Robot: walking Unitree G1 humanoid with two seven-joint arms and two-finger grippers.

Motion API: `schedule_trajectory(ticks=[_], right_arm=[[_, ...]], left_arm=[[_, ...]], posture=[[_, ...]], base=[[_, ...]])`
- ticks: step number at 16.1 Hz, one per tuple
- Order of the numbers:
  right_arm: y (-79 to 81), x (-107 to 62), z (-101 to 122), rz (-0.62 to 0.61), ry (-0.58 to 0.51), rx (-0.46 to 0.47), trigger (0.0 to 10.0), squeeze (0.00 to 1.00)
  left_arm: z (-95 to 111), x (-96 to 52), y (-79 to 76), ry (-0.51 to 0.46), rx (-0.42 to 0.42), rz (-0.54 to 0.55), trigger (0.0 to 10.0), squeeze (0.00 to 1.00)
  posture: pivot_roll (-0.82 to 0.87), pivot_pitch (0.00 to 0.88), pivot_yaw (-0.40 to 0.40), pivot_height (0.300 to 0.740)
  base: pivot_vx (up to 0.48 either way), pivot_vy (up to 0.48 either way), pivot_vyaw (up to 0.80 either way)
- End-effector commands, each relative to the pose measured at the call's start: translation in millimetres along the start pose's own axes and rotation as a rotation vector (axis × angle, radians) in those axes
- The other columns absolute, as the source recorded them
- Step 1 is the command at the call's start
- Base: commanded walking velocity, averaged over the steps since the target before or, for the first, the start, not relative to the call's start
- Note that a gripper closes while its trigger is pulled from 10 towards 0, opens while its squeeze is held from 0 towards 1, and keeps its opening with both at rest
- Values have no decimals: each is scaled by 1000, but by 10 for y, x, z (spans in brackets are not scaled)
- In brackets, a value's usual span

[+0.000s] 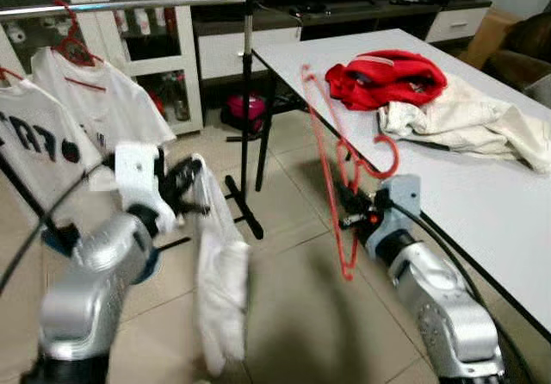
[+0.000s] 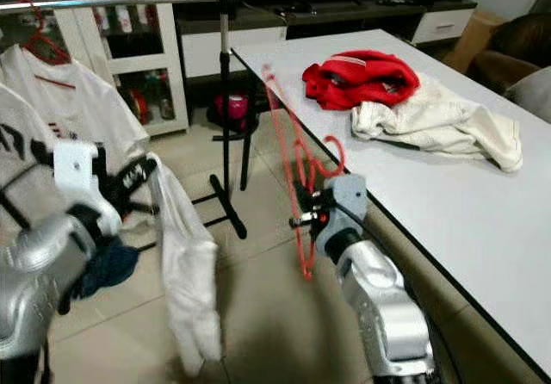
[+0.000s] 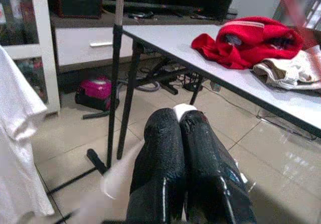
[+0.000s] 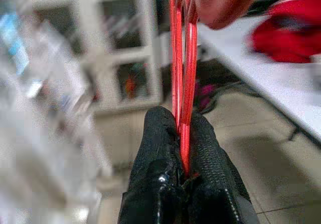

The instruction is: Hang hanger

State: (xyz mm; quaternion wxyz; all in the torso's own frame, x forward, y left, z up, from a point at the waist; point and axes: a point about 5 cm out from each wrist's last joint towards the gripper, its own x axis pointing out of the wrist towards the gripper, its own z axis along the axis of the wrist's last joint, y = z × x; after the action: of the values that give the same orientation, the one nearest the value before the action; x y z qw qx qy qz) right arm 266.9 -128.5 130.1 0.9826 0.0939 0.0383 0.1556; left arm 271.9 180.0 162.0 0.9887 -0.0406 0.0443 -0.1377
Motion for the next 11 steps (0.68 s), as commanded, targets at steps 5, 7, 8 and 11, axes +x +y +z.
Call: schedule_trajectory(ticks=[5,7,8,11], right_arm=[[-87,-28,206,-124,-191,190,10000,0],[-87,-25,229,-142,-211,182,10000,0],[-86,-21,228,-143,-207,182,10000,0],[-99,-15,220,-161,-209,188,10000,0]], left_arm=[[38,61,-143,-59,9,48,10000,0],[42,67,-142,-90,8,85,10000,0],[42,71,-140,-98,5,106,10000,0],[45,80,-165,-128,-12,134,10000,0]], posture=[[-107,0,-71,740],[-107,0,-73,740],[-107,0,-75,740],[-107,0,-80,740]], base=[[0,0,-800],[0,0,-800],[0,0,-800],[0,0,-800]])
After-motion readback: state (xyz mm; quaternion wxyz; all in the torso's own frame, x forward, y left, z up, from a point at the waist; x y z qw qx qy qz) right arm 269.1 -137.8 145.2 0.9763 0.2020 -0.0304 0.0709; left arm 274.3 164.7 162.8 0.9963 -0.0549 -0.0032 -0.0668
